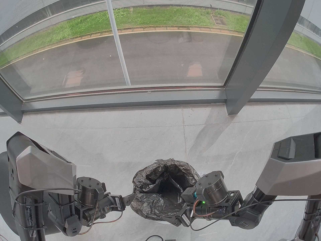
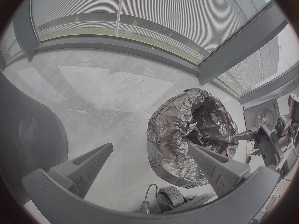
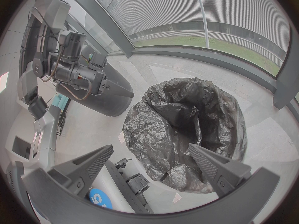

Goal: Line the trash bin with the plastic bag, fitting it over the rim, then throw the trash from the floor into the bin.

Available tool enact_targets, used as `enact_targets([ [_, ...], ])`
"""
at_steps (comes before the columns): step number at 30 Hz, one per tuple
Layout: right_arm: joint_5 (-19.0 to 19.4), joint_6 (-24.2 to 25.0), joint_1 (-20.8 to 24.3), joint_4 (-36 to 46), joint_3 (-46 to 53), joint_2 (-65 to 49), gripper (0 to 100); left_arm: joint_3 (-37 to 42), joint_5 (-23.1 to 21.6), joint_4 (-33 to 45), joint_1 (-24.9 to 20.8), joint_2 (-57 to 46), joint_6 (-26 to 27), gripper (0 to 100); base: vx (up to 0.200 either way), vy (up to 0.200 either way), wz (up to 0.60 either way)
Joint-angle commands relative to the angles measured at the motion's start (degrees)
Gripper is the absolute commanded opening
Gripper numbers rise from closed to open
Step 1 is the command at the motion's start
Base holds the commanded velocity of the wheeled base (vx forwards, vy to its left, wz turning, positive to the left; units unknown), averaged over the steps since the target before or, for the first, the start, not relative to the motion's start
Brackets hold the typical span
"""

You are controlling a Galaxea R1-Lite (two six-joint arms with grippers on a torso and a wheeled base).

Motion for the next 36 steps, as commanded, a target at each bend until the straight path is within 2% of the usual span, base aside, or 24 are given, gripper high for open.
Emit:
enact_targets([
  [1,0.01,0.07,0.02,-0.06,-2.7,4.11,100,0.54,0.06,-0.49,-0.1,0.12,-0.07,100,0.0,0.0,0.0],
  [17,-0.25,0.51,0.46,-0.15,-2.52,8.15,100,0.8,0.06,-1.46,-0.1,0.56,0.01,100,0.0,0.0,0.0],
  [29,-0.51,0.51,3.63,-0.15,1.78,7.36,100,0.8,0.06,-1.55,-0.01,0.64,0.01,100,0.0,0.0,0.0],
  [36,-0.43,0.34,3.54,-0.15,1.61,7.62,100,0.71,0.06,-1.55,-0.01,1.17,0.01,100,0.0,0.0,0.0],
])
